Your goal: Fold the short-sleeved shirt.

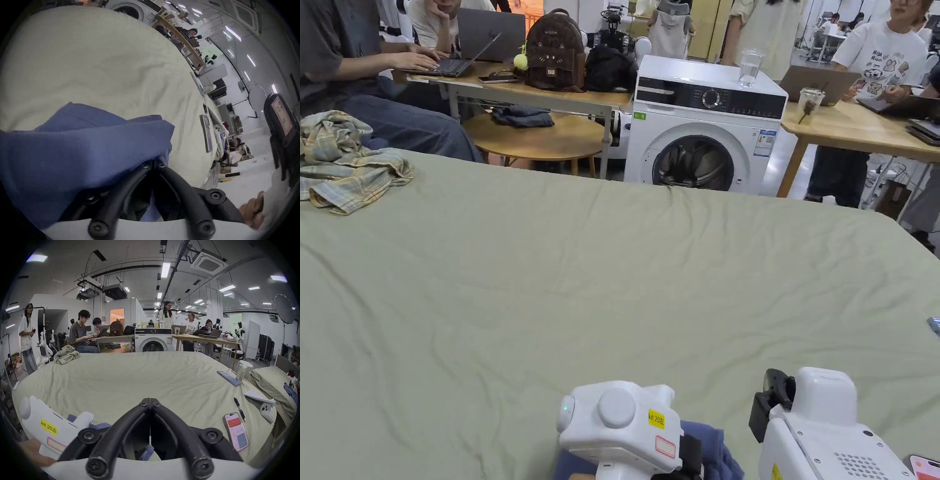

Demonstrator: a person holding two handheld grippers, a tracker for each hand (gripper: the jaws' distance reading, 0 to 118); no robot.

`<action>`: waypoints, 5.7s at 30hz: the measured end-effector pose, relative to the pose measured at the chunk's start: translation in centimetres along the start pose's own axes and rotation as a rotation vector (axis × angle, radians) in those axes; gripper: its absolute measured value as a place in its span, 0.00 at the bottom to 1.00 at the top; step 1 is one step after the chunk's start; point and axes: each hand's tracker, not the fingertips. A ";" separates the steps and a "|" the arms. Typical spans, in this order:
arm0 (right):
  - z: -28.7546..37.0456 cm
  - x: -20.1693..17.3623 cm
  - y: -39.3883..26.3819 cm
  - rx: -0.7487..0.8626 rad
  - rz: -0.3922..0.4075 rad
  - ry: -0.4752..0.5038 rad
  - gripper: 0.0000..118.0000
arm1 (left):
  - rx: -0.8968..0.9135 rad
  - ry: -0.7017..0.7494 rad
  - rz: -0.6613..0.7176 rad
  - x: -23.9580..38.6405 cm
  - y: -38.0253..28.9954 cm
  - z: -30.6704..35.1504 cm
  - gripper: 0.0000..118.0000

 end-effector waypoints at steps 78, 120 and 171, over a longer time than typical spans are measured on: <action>-5.6 -4.0 -7.1 -0.477 0.097 0.119 0.00 | 0.226 -0.240 0.047 -15.2 -6.0 16.8 0.62; -5.1 -14.4 -1.5 -0.328 0.157 0.223 0.00 | 0.271 -0.135 0.191 -17.4 -5.2 24.9 0.19; -6.6 -27.3 -0.1 -0.290 0.238 0.424 0.00 | 0.304 0.898 0.295 -31.6 -8.3 55.6 0.41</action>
